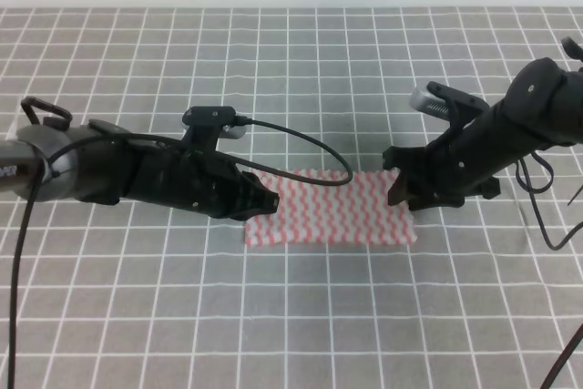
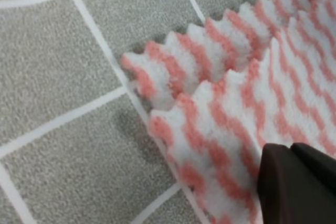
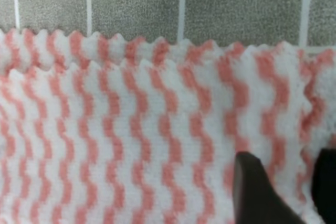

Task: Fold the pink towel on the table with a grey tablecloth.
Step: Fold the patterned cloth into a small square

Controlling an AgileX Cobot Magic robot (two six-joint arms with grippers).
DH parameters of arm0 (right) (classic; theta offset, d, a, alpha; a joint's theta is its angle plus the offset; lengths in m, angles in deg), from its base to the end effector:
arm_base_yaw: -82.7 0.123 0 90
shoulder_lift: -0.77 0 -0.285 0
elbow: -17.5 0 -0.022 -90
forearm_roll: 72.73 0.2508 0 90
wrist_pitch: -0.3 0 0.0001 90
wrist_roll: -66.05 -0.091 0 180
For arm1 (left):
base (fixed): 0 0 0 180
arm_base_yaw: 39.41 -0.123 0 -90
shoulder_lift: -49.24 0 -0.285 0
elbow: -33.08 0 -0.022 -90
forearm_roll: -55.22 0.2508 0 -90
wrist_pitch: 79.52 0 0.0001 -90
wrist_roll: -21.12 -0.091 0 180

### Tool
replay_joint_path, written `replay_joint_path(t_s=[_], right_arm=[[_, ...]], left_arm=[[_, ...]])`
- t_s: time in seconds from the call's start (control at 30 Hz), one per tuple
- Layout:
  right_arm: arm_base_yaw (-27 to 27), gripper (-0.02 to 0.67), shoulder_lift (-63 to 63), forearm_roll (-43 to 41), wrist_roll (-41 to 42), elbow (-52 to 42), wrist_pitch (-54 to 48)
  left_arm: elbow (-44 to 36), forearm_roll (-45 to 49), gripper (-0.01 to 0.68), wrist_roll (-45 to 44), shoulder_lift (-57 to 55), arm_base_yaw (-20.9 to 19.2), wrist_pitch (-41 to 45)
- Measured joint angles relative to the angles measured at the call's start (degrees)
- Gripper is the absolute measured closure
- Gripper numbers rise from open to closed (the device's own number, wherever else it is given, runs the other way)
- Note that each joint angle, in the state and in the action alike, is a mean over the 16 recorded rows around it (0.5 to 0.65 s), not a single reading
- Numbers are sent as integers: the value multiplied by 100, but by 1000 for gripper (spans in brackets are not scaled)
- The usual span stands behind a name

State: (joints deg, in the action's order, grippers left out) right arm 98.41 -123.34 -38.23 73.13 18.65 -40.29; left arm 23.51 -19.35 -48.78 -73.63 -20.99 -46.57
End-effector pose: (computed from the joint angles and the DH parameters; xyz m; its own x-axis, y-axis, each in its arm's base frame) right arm 0.3890 0.1443 0.1624 -0.9714 0.0646 -0.2284 -0.0466 0.8915 0.4505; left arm 0.3663 -0.1724 0.1481 -0.7685 0.2263 -0.5985 0.5487 0.7143 -0.4344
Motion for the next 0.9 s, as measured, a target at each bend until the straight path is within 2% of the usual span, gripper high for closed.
replay_joint_path(t_s=[0.4,0.7,0.9], right_arm=[[-2,591,-11,-38,91,3,-3],[6,648,-19,-44,95,214,-167],[10,660,-27,93,190,425,-360]], left_arm=[[0,0,673,0,0,0,0],[0,0,673,10,0,0,0],[0,-2,673,32,0,0,0]])
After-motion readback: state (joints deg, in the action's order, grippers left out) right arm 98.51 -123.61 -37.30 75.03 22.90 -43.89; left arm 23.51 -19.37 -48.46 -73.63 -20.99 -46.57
